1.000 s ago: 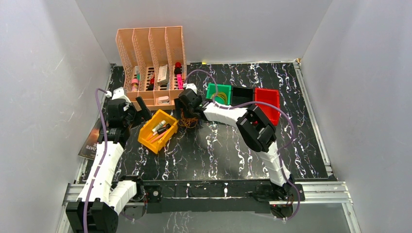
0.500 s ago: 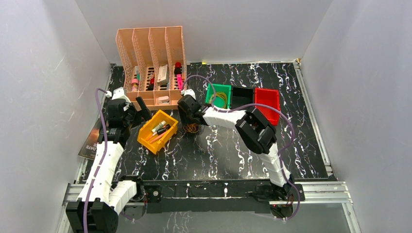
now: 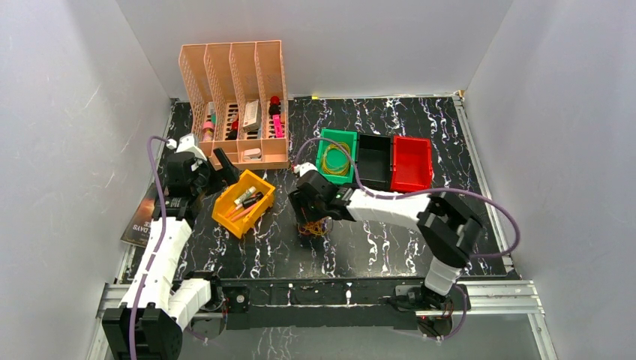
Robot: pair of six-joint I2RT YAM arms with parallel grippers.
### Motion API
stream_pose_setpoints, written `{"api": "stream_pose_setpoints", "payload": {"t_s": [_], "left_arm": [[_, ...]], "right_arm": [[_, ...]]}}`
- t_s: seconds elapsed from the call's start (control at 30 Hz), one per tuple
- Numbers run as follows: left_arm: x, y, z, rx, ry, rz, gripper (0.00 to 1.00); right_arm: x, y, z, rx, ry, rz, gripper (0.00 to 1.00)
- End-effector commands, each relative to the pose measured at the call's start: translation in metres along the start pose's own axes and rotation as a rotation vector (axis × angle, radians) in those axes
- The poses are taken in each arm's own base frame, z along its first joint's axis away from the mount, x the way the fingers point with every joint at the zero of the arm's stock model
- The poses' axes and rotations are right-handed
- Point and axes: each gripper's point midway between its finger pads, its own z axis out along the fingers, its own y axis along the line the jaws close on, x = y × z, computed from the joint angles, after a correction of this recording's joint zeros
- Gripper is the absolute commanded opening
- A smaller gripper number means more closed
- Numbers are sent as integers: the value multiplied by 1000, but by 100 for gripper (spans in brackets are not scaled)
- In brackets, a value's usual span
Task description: Untangle the cables
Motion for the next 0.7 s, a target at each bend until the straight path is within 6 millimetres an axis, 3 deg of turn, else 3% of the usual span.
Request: {"api": "stream_pose_setpoints", "payload": {"t_s": [0.0, 0.27, 0.43, 0.53, 0.67], "left_arm": [[-4, -16, -6, 93, -37, -3, 98], [-5, -29, -8, 155, -1, 16, 98], [-15, -48, -18, 215, -19, 48, 98], [1, -80, -21, 254, 12, 127, 98], [31, -112, -20, 238, 43, 235, 98]], "right_arm": [[-9, 10, -37, -82, -74, -3, 74], [-41, 5, -80, -69, -214, 1, 90], [-34, -20, -88, 35, -221, -5, 92], [-23, -34, -88, 77, -228, -1, 93], [-16, -37, -96, 38, -235, -27, 92]]}}
